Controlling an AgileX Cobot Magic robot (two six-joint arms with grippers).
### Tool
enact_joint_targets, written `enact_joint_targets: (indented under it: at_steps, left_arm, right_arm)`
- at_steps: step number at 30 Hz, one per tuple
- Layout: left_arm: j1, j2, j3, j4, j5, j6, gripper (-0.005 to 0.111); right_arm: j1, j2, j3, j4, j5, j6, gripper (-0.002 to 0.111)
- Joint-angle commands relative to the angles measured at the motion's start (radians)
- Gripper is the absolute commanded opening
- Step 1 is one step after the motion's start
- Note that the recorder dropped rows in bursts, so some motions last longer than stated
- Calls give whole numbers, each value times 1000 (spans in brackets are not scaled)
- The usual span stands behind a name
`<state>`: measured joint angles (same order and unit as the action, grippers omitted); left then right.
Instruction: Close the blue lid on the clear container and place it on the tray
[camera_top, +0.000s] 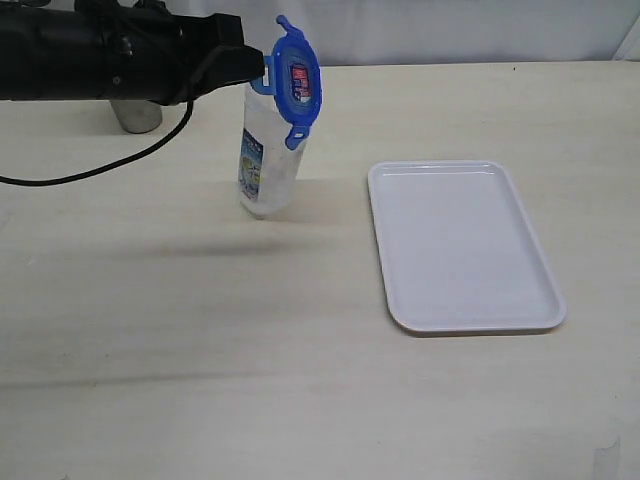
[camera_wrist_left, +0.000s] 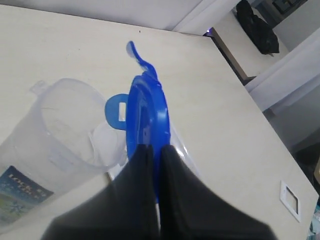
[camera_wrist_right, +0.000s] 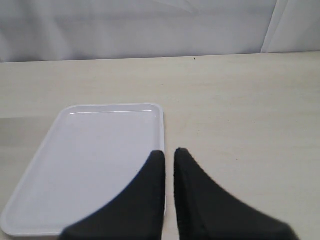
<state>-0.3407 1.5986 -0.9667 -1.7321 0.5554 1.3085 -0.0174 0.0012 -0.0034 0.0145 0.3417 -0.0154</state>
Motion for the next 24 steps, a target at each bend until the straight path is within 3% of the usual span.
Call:
enact_joint_targets:
  at_steps: [1, 19, 24]
  left_arm:
    - [-3, 0, -4, -12, -58, 6, 0]
    - [-3, -2, -1, -12, -152, 2, 0]
    - [37, -2, 0, -12, -111, 0, 0]
  right_arm:
    - [-3, -1, 3, 3, 1, 0, 7]
    - [-3, -1, 3, 3, 1, 0, 7]
    - [-3, -1, 3, 3, 1, 0, 7]
